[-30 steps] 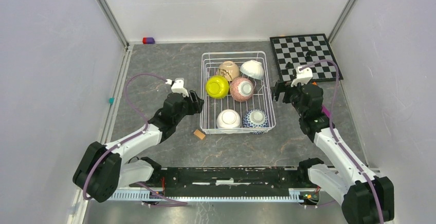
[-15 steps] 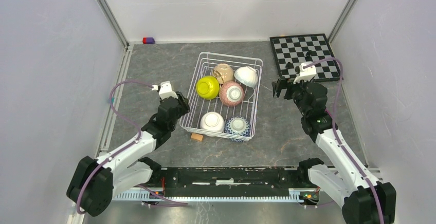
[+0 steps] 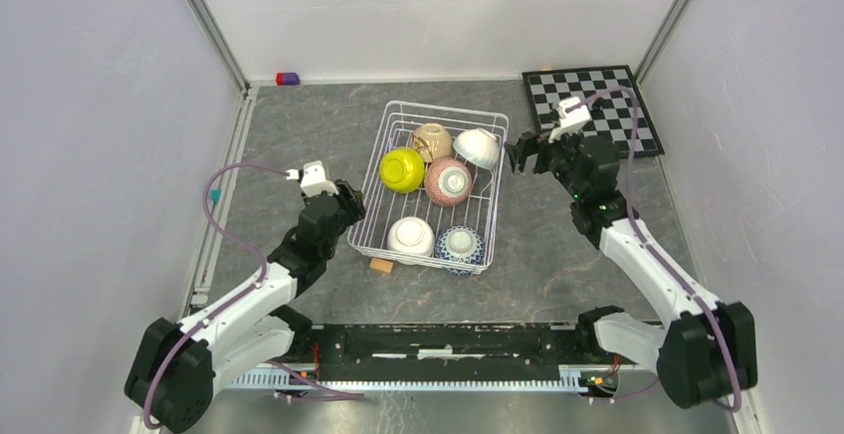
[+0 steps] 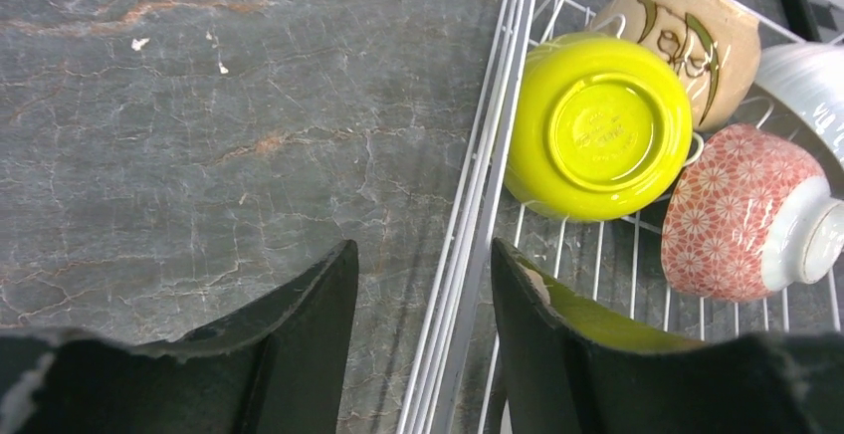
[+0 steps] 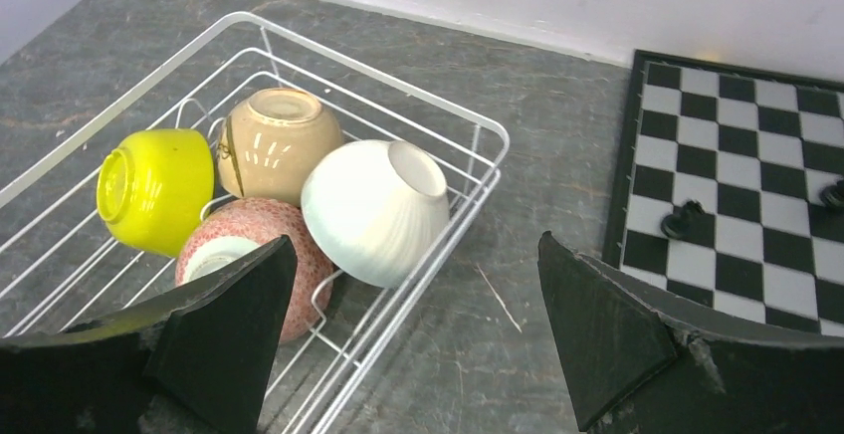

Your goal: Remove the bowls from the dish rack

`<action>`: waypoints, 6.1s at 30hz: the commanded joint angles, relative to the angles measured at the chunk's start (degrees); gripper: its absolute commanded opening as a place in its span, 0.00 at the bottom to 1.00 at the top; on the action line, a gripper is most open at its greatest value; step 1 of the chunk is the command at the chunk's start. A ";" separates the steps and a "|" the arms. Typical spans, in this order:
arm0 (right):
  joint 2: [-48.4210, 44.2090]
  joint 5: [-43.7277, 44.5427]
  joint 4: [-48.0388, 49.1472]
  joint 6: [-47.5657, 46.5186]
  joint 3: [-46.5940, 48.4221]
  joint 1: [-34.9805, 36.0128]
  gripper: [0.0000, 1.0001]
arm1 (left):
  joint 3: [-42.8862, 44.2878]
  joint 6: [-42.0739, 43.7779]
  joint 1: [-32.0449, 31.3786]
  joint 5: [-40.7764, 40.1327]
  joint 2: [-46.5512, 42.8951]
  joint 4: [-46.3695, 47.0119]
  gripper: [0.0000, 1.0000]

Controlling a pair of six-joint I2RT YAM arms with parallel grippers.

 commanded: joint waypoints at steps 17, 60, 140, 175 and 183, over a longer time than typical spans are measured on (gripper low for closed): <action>13.16 -1.90 -9.29 -24.90 18.31 10.21 0.98 | -1.63 1.47 0.33 -4.08 -3.34 2.24 1.00; 47.55 14.26 -42.32 -45.34 48.14 16.64 0.98 | -4.30 6.28 0.39 3.41 -5.54 8.00 1.00; 22.02 -27.33 43.27 40.57 -15.37 -21.56 0.44 | -4.00 4.78 0.40 3.11 -7.09 6.24 0.99; 16.16 -1.77 11.28 23.28 -16.82 -21.55 0.98 | -4.13 4.52 0.41 3.15 -7.89 5.86 0.99; 10.85 13.78 -2.38 22.64 -11.31 -21.54 0.98 | -4.19 4.19 0.33 2.08 -7.93 5.63 0.99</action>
